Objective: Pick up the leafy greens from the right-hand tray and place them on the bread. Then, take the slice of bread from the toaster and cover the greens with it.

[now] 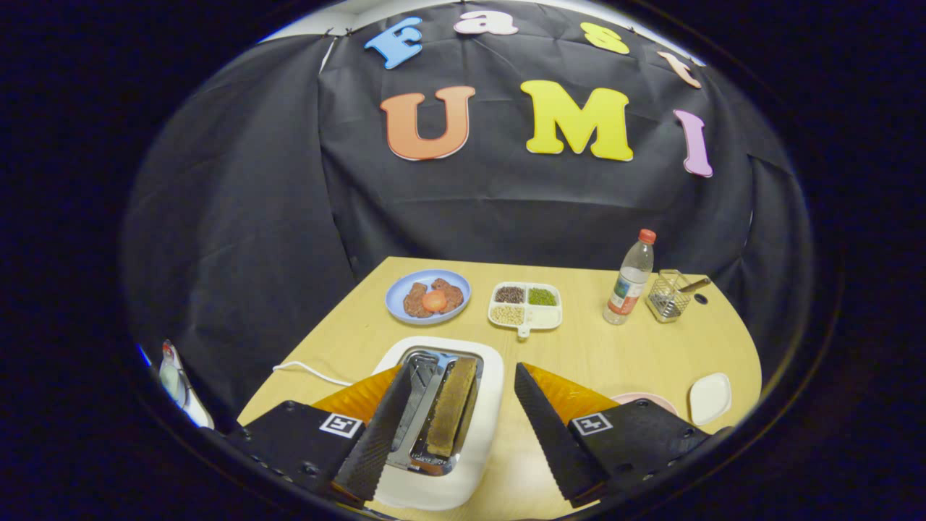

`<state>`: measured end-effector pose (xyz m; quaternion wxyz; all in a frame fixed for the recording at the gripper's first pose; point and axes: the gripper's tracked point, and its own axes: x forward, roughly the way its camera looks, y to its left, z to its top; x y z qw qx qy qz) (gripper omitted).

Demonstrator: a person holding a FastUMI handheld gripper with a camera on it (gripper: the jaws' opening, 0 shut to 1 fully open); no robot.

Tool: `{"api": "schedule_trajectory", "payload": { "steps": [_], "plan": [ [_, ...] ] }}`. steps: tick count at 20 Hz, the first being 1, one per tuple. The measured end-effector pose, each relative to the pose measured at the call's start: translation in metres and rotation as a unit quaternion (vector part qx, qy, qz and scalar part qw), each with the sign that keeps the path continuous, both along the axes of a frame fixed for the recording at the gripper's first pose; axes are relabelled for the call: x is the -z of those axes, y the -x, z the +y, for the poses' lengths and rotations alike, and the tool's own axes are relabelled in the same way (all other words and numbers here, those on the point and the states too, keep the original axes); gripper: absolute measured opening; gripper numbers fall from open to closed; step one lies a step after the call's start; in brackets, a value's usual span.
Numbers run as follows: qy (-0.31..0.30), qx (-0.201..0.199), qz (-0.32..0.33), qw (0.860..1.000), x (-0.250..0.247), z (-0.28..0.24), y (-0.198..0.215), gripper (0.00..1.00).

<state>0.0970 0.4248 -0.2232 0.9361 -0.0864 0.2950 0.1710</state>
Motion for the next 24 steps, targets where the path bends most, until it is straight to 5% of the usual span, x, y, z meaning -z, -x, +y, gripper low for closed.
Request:
{"api": "schedule_trajectory", "payload": {
  "steps": [4,11,13,14,24],
  "plan": [
    [0.007,-0.003,0.008,1.000,0.011,0.011,0.002,0.78],
    [0.025,-0.011,0.030,0.999,0.024,0.012,0.017,0.22],
    [0.048,-0.014,0.003,0.999,0.006,0.008,0.025,0.26],
    [0.051,-0.019,0.002,0.999,0.017,0.011,0.025,0.10],
    [-0.021,-0.021,-0.067,0.997,-0.078,0.010,0.055,0.10]
  ]
}}
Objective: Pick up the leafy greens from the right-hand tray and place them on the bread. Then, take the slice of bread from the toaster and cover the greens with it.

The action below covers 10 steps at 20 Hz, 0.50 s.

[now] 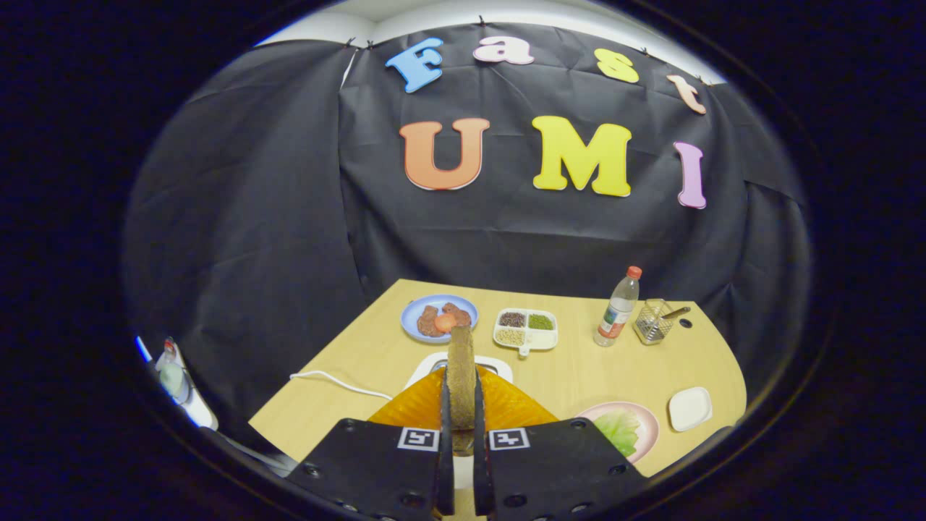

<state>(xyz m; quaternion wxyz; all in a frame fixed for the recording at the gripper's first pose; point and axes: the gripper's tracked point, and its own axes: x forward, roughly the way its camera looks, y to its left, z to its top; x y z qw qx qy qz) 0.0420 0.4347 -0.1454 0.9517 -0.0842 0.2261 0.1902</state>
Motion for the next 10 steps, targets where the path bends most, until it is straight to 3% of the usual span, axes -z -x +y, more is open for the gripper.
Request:
{"api": "schedule_trajectory", "payload": {
  "steps": [5,10],
  "plan": [
    [-0.040,0.003,-0.024,0.999,-0.044,-0.026,0.015,0.10],
    [-0.043,0.037,-0.017,0.998,-0.026,-0.082,0.004,0.10]
  ]
}}
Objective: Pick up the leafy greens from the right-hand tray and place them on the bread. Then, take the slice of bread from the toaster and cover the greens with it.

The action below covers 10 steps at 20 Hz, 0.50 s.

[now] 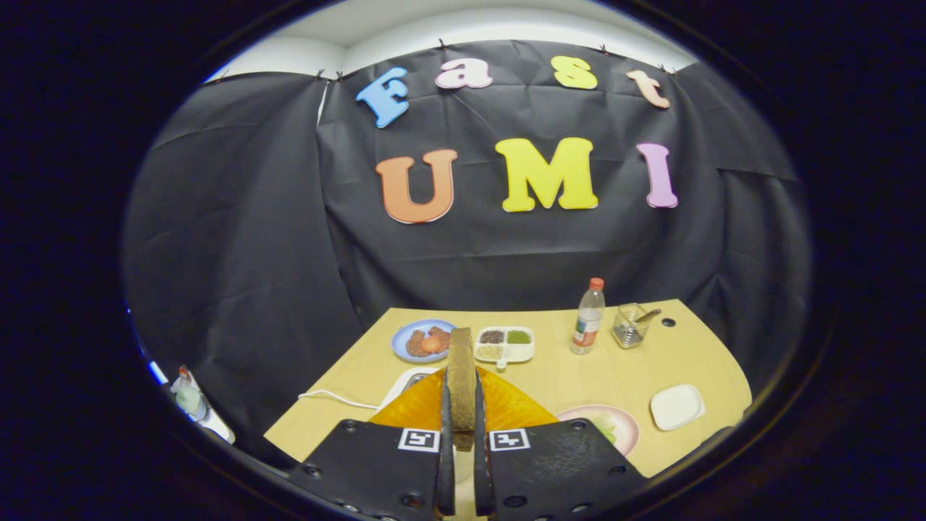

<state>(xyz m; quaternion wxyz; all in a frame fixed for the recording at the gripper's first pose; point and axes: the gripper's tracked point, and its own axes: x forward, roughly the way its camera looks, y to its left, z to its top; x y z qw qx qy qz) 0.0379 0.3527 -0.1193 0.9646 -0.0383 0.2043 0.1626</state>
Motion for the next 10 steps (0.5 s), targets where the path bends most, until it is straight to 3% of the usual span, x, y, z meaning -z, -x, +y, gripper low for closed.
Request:
{"api": "schedule_trajectory", "payload": {
  "steps": [6,10],
  "plan": [
    [-0.021,0.049,0.054,0.997,0.064,-0.073,-0.032,0.10],
    [-0.043,0.059,0.082,0.994,0.100,-0.105,-0.045,0.10]
  ]
}}
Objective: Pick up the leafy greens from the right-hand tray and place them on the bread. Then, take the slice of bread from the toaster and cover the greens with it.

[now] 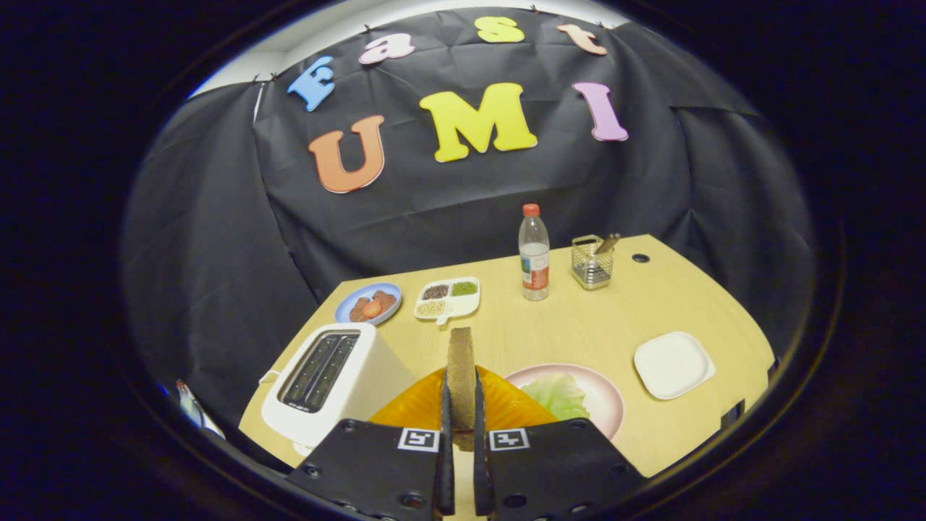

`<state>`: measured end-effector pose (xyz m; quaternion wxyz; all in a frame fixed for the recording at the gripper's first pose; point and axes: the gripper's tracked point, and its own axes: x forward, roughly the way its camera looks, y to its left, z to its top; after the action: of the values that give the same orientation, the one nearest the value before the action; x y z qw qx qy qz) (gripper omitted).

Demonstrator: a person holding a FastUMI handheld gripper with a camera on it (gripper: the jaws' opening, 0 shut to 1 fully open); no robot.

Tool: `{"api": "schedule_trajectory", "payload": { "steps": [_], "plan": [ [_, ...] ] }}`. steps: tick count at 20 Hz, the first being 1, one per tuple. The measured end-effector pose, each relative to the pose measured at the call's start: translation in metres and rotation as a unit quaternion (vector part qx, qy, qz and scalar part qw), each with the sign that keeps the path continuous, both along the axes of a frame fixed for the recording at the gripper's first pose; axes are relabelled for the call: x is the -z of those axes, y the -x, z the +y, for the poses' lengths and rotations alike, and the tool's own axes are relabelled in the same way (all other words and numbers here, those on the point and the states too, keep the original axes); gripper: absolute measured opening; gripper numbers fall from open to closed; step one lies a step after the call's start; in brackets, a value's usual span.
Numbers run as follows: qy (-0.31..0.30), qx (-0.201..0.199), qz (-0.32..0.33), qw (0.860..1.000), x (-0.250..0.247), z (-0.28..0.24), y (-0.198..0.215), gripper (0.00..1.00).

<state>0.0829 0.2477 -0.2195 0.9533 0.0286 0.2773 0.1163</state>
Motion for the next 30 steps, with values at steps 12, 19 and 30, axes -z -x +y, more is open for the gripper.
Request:
{"api": "schedule_trajectory", "payload": {
  "steps": [12,19,30],
  "plan": [
    [-0.094,0.007,0.066,0.993,0.085,-0.068,-0.024,0.10],
    [-0.162,0.014,0.082,0.983,0.103,-0.106,-0.036,0.12],
    [-0.097,0.038,0.046,0.994,0.119,-0.134,-0.040,0.43]
  ]
}}
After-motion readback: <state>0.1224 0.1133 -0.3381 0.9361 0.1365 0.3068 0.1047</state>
